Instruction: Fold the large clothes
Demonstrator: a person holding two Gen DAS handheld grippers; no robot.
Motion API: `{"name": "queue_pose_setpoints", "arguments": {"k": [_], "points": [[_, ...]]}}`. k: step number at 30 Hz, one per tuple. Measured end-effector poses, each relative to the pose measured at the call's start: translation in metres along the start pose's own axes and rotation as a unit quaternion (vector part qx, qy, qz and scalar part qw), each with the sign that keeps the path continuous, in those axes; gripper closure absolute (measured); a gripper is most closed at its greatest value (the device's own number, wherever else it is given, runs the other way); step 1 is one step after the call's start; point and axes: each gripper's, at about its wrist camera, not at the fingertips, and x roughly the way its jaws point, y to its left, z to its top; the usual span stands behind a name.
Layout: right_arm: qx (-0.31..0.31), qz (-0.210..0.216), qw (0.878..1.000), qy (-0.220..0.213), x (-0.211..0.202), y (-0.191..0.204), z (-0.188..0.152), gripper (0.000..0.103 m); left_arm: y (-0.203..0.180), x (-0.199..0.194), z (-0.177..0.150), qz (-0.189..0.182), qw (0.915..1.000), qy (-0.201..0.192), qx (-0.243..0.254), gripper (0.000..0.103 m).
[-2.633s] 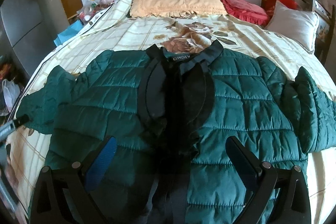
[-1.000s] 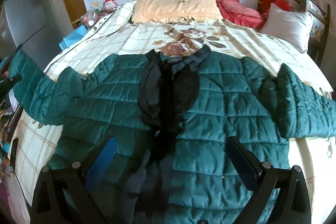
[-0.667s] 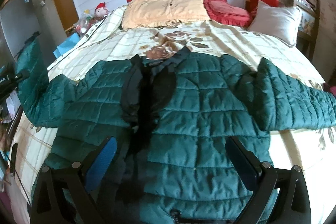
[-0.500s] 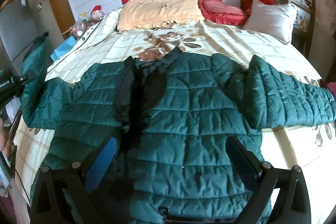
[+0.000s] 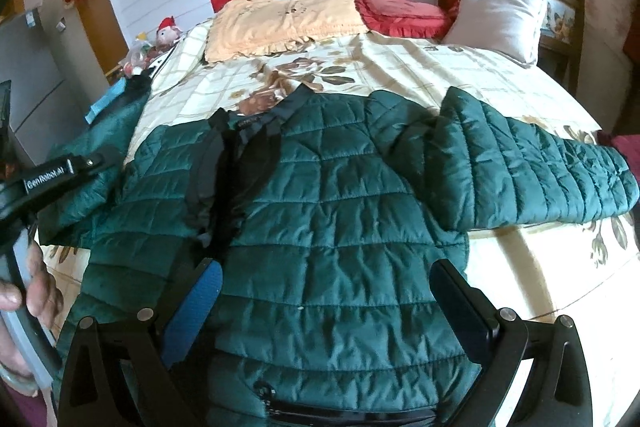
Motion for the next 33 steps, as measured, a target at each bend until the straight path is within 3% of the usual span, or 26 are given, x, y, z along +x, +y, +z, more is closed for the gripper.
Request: {"name": "queue_pose_setpoints", "arguments": {"k": [11,21,23,25,28,33], "points": [[0.02,-0.009,1.0,0.007,0.004,-0.024,-0.004,0.0,-0.069,0.04,-0.011,-0.05,0.9969,0.046,0.039,0.09],[0.033,-0.009,0.999,0.023,0.01,-0.037,-0.01,0.0,-0.082,0.077,-0.035,-0.075,0.9918,0.097,0.035,0.089],[0.037,-0.009,0.999,0.024,0.009,-0.039,-0.01,0.0,-0.078,0.075,-0.035,-0.091,0.9907,0.098,0.028,0.08],[0.036,-0.011,0.999,0.023,0.008,-0.04,-0.01,0.0,-0.074,0.071,-0.035,-0.113,0.9884,0.1,0.012,0.062],[0.039,-0.011,0.999,0.021,0.005,-0.04,-0.007,0.0,-0.066,0.056,-0.03,-0.137,0.9857,0.096,-0.019,0.048],[0.037,-0.002,0.999,0.014,0.004,-0.032,0.0,0.0,-0.043,0.01,-0.018,-0.131,0.9895,0.061,-0.013,0.038]]}}
